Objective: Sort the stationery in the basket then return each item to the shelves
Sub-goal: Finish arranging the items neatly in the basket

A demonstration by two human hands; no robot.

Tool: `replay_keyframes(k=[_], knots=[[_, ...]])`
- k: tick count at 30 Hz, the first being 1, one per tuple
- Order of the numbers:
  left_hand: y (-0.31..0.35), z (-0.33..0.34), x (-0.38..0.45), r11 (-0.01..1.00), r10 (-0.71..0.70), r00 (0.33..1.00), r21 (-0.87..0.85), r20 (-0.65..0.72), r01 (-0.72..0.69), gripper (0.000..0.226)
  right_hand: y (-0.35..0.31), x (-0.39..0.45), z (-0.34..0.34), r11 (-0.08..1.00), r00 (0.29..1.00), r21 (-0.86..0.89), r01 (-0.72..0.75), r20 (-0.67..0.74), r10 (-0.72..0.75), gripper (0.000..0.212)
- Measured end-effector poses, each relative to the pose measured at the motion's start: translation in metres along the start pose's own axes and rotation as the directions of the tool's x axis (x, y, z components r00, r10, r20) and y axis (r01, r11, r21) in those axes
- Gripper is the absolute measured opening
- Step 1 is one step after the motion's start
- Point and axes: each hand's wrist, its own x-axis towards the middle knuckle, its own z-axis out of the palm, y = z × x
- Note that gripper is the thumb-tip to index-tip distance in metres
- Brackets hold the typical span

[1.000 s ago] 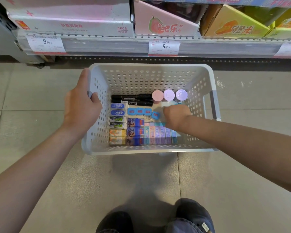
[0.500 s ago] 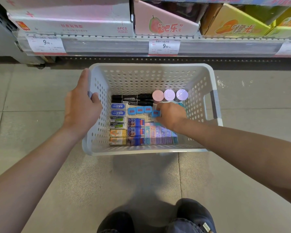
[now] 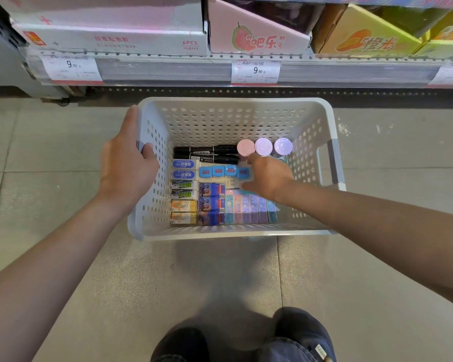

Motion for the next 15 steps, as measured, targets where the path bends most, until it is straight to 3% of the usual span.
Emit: replay_keyframes(k=[2, 4, 5, 7, 9, 11, 15], knots=[[0.0, 0.0, 0.0, 1.0, -0.007, 1.0, -0.007, 0.006, 0.007, 0.065, 0.001, -0.003, -0.01, 0.994, 0.991, 0.095, -0.047, 0.127, 0.035, 0.061], [0.001, -0.001, -0.001, 1.0, -0.014, 1.0, 0.004, 0.002, 0.014, 0.065, 0.001, -0.005, -0.019, 0.932, 0.961, 0.327, -0.158, 0.269, 0.069, 0.04], [0.002, -0.001, -0.001, 1.0, -0.015, 1.0, 0.007, -0.001, 0.015, 0.065, 0.001, -0.006, -0.024, 0.849, 0.938, 0.476, -0.23, 0.34, 0.064, 0.031], [0.003, -0.001, -0.001, 1.0, -0.016, 1.0, 0.014, -0.004, 0.016, 0.065, 0.006, -0.01, -0.031, 0.608, 0.903, 0.724, -0.326, 0.429, -0.027, 0.038], [0.004, -0.001, -0.001, 1.0, -0.019, 1.0, 0.017, -0.006, 0.019, 0.065, 0.012, -0.016, -0.035, 0.447, 0.89, 0.836, -0.317, 0.426, -0.164, 0.042], [0.004, -0.001, -0.001, 1.0, -0.019, 1.0, 0.021, -0.007, 0.019, 0.064, 0.015, -0.02, -0.035, 0.454, 0.899, 0.856, -0.245, 0.377, -0.225, 0.043], [0.006, -0.002, -0.002, 0.999, -0.028, 1.0, 0.027, -0.002, 0.028, 0.064, 0.014, -0.026, -0.032, 0.438, 0.943, 0.88, -0.186, 0.285, -0.171, 0.045]])
